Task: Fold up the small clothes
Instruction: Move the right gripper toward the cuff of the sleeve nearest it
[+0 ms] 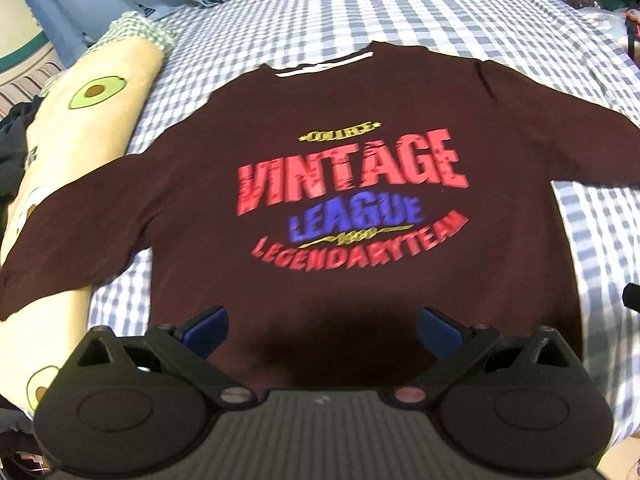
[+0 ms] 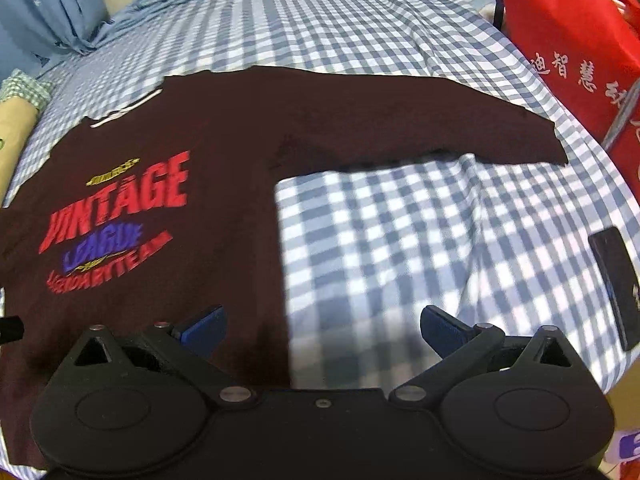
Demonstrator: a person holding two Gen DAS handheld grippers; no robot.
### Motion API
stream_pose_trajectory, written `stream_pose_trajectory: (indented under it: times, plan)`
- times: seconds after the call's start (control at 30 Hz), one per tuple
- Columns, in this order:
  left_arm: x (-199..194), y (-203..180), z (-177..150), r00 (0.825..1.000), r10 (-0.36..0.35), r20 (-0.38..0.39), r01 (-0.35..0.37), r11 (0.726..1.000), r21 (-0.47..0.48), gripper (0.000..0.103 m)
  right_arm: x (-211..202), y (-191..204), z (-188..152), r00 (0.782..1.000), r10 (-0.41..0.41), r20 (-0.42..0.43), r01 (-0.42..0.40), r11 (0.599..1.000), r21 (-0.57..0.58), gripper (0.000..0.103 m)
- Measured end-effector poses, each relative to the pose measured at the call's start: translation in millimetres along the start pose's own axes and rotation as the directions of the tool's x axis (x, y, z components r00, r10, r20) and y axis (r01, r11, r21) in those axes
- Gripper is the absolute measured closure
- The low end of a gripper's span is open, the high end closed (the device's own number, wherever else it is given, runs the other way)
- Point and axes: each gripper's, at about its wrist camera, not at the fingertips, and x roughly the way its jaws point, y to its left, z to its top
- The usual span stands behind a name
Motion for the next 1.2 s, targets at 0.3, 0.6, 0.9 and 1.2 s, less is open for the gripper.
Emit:
stream_pose_trajectory:
  times: [0.3, 0.6, 0.9, 1.2]
  plan:
    - [19, -63, 45, 0.998, 0.008, -0.059, -0.008, 1.0, 0.004, 0.001, 41, -54, 47, 1.0, -0.008, -0.016, 0.008, 1.0, -0.002, 0.0]
    - [37, -99, 75, 0.993, 0.022, -0.113, -0.023, 1.0, -0.009, 0.001, 76, -124, 94, 0.994, -0.059, 0.089, 0.053, 0.996, 0.069, 0.0]
    - [56, -131, 88, 0.985, 0.031, -0.171, -0.03, 1.0, 0.007, 0.001, 122, -190, 128, 0.987, -0.159, -0.026, 0.161, 0.961, 0.223, 0.0]
    - [65, -157, 86, 0.976, 0.042, -0.214, -0.027, 0.997, 0.076, 0.001, 151, -245, 140, 0.972, -0.222, -0.081, 0.236, 0.905, 0.353, 0.0]
